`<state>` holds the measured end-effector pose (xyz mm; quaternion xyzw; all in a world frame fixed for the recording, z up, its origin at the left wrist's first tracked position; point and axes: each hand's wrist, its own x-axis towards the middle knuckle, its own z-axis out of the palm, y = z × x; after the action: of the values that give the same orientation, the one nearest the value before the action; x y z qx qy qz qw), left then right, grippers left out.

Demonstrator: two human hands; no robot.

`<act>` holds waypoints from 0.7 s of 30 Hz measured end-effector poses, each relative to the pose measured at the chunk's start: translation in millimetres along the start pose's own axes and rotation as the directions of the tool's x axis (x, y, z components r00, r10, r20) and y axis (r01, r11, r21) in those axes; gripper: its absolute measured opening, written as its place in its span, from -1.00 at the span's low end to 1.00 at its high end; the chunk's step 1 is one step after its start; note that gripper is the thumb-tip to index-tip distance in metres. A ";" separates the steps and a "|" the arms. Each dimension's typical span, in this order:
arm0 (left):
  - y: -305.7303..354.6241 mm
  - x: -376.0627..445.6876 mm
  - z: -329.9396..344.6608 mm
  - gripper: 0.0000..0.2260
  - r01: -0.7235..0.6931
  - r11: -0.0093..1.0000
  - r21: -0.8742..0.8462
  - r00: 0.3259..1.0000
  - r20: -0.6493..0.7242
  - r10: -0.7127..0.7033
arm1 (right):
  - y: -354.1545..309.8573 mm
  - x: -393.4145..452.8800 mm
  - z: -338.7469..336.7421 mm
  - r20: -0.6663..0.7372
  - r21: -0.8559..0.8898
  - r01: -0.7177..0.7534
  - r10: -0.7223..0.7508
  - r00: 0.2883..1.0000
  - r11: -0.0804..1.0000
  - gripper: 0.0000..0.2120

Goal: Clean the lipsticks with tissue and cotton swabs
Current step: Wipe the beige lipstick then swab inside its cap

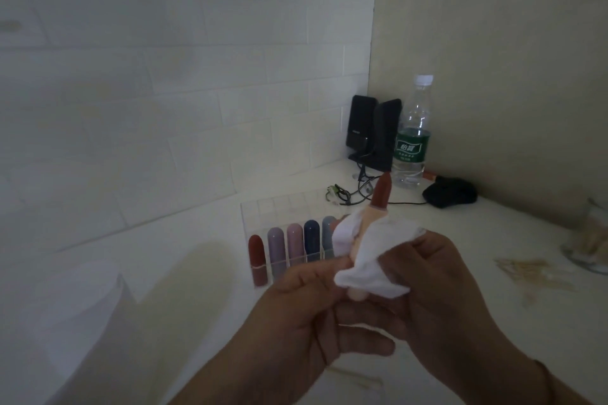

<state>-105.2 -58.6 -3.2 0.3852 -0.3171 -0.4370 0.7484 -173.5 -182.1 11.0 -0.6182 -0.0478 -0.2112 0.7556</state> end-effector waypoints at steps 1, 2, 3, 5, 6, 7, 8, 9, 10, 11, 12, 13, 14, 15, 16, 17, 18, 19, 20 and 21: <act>-0.2 0.1 -2.6 -0.61 -0.014 1.000 0.005 1.000 -0.018 0.014 | 0.6 0.5 0.4 -0.005 0.000 0.014 -0.014 1.000 1.000 -0.67; 0.7 -0.2 -3.6 -0.62 -0.020 1.000 0.014 0.999 -0.041 0.020 | 2.2 1.3 0.3 -0.020 0.014 0.031 -0.031 0.999 0.999 -0.73; 1.6 -0.2 -4.1 -0.62 -0.027 0.999 0.042 0.997 -0.069 0.030 | 2.6 1.6 0.7 -0.031 0.022 0.052 -0.051 0.998 0.998 -0.77; 3.7 -1.1 -2.3 -0.69 -0.046 0.984 0.171 0.985 -0.154 0.073 | 3.1 1.9 3.0 -0.036 0.020 0.078 -0.077 0.996 0.997 -0.78; 5.1 -1.6 -0.4 -0.75 -0.054 0.968 0.246 0.973 -0.205 0.106 | 3.2 2.0 4.4 -0.039 0.006 0.090 -0.090 0.995 0.996 -0.79; 6.8 -2.2 2.7 -0.82 -0.061 0.947 0.315 0.957 -0.253 0.145 | 3.0 2.1 5.6 -0.048 -0.021 0.101 -0.102 0.994 0.995 -0.82; 8.8 -2.6 6.8 -0.88 -0.066 0.927 0.369 0.940 -0.289 0.182 | 2.0 2.5 7.0 -0.066 -0.054 0.115 -0.118 0.991 0.992 -0.87; 10.1 -2.8 10.4 -0.91 -0.075 0.905 0.419 0.921 -0.319 0.224 | 1.7 3.1 7.5 -0.093 -0.081 0.121 -0.128 0.987 0.989 -0.90; 9.6 -3.0 11.9 -0.90 -0.085 0.871 0.484 0.895 -0.346 0.280 | 2.6 3.6 6.9 -0.120 -0.099 0.124 -0.135 0.984 0.987 -0.85; 7.7 -2.8 11.0 -0.87 -0.084 0.813 0.577 0.852 -0.381 0.358 | 4.5 4.1 6.5 -0.134 -0.113 0.119 -0.134 0.982 0.986 -0.81; 5.0 -1.9 10.2 -0.82 -0.070 0.728 0.682 0.792 -0.406 0.456 | 6.1 4.2 6.7 -0.138 -0.135 0.115 -0.134 0.981 0.984 -0.80; 0.9 -0.7 8.2 -0.79 -0.064 0.637 0.768 0.727 -0.402 0.557 | 7.2 4.1 7.6 -0.144 -0.166 0.113 -0.137 0.980 0.980 -0.82; -2.3 0.1 7.7 -0.81 -0.076 0.557 0.827 0.677 -0.367 0.638 | 8.2 4.3 8.2 -0.150 -0.184 0.111 -0.140 0.979 0.977 -0.85; -5.5 0.5 6.8 -0.82 -0.079 0.504 0.860 0.652 -0.338 0.679 | 8.5 4.3 8.2 -0.159 -0.180 0.110 -0.140 0.977 0.977 -0.89; -7.7 0.5 5.6 -0.78 -0.074 0.494 0.866 0.663 -0.327 0.673 | 7.6 4.4 7.9 -0.162 -0.169 0.110 -0.138 0.977 0.980 -0.91; -8.1 1.1 4.0 -0.74 -0.095 0.557 0.825 0.706 -0.339 0.622 | 7.2 4.7 6.8 -0.159 -0.163 0.113 -0.139 0.977 0.980 -0.92; -6.4 1.6 2.9 -0.71 -0.154 0.686 0.711 0.779 -0.340 0.527 | 5.6 4.5 5.4 -0.156 -0.156 0.102 -0.127 0.980 0.982 -0.90; -4.5 1.9 1.1 -0.69 -0.195 0.826 0.529 0.868 -0.299 0.396 | 4.2 4.0 3.7 -0.142 -0.154 0.085 -0.107 0.984 0.984 -0.87; -1.6 1.8 0.2 -0.66 -0.173 0.922 0.345 0.937 -0.230 0.262 | 3.1 3.8 2.3 -0.123 -0.136 0.060 -0.077 0.989 0.989 -0.83; 1.4 0.9 0.7 -0.60 -0.114 0.970 0.214 0.974 -0.168 0.152 | 3.4 3.6 0.4 -0.097 -0.104 0.032 -0.043 0.994 0.994 -0.78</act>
<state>-104.8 -59.2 -1.5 0.4759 -0.3152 -0.3137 0.7588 -168.9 -182.1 9.2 -0.6438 -0.0109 -0.2581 0.7203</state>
